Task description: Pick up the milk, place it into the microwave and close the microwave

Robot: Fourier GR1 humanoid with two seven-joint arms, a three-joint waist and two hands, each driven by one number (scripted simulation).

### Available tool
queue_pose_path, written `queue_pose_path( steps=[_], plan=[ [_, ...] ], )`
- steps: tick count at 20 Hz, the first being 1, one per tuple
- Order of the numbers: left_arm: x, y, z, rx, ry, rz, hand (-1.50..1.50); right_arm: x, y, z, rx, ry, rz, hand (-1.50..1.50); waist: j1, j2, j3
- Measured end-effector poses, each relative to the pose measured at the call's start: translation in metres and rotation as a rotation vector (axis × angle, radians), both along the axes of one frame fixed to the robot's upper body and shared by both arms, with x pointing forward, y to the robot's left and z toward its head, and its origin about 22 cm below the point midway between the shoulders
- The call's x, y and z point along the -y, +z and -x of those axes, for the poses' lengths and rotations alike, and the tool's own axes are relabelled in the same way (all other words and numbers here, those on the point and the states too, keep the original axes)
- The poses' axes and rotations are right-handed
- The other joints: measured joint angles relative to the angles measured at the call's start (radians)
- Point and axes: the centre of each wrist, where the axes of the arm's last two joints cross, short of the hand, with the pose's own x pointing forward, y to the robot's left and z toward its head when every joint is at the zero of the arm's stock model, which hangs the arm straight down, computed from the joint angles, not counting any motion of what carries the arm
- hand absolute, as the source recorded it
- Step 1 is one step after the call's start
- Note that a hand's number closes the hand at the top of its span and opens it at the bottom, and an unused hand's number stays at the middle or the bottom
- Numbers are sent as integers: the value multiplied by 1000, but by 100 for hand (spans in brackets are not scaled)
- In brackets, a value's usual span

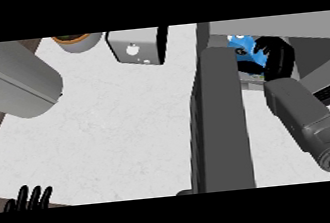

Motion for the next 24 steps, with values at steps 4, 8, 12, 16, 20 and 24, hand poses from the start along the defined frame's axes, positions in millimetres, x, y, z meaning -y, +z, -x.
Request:
queue_pose_path(
  steps=[4,8,12,16,20,24],
  plan=[
    [-1,1,-1,8,-10,-11,-150,30,-24,22,-136,-185,93,-150,20,11,-4],
    [-1,0,-5,7,-26,-17,-150,29,-32,27,-190,-214,162,-150,36,10,-1],
    [0,-1,-8,7,-31,-17,-150,1,-21,14,-166,-36,215,-150,43,0,5],
    [0,-1,-13,12,-28,-20,-150,-22,-16,7,-168,88,218,-150,41,-1,7],
    [1,-2,-15,19,-21,-22,-150,-39,-14,4,-181,175,194,-150,34,-5,8],
    [2,-2,-17,24,-17,-26,-150,-56,-12,2,-190,259,141,-150,22,-9,8]
  ],
)
